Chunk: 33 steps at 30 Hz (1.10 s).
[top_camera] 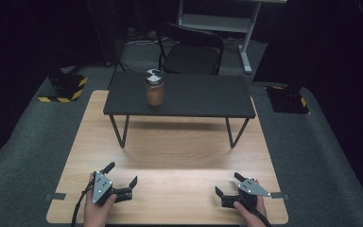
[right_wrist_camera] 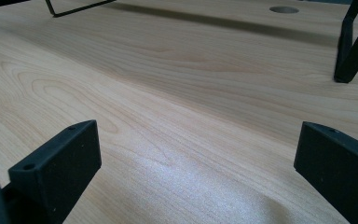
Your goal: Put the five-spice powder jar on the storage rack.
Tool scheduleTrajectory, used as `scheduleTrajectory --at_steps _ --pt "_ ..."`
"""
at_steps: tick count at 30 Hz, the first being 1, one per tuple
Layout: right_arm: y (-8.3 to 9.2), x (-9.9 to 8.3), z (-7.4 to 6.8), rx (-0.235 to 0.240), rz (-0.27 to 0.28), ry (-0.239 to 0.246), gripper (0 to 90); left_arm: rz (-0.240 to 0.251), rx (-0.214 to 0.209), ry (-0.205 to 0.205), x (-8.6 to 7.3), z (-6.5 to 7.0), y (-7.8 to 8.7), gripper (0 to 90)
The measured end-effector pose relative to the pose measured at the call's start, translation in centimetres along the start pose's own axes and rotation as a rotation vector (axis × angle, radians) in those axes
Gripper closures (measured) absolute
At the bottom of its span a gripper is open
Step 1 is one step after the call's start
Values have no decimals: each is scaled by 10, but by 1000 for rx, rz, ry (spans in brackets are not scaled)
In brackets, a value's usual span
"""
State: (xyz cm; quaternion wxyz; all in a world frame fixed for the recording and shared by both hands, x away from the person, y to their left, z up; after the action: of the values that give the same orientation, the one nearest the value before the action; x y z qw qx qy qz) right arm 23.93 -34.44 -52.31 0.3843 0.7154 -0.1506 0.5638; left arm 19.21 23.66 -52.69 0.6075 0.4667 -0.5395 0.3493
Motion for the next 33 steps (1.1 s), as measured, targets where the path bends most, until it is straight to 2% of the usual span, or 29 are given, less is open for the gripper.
scheduleTrajectory --at_steps 2,5,13,16,19,24,33 --pt "0 0 0 0 1 1 7 -25 -2 -3 -2 -1 0 6" --pt "0 0 0 0 2 0 7 -52 -6 18 -4 -3 0 8" --pt "0 0 0 3 1 1 7 -116 -7 -8 -5 -8 -3 15" --pt "0 -1 0 1 4 0 7 -129 9 0 -5 -8 -4 15" --pt "1 -2 -1 -4 10 -5 7 -171 23 10 -5 -9 -6 20" --pt "1 -2 1 -6 18 -25 7 -175 17 9 -4 -9 -7 22" --pt "1 -1 1 -1 11 -16 7 -217 -11 -9 1 -9 -6 22"
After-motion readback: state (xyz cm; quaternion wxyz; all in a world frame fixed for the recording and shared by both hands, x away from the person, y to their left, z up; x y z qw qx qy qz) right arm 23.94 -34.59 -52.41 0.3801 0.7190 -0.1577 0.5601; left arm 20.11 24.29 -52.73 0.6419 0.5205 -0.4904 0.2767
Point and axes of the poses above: each handheld gripper's, and its own axes: y roughly backward along the jaws, x roughly out of its top, z roughly to its right, the point moved 3 cm from there along -y, roughly forward along the jaws, and after that the axes turned 7 degrees about x, right-handed, at the moved point
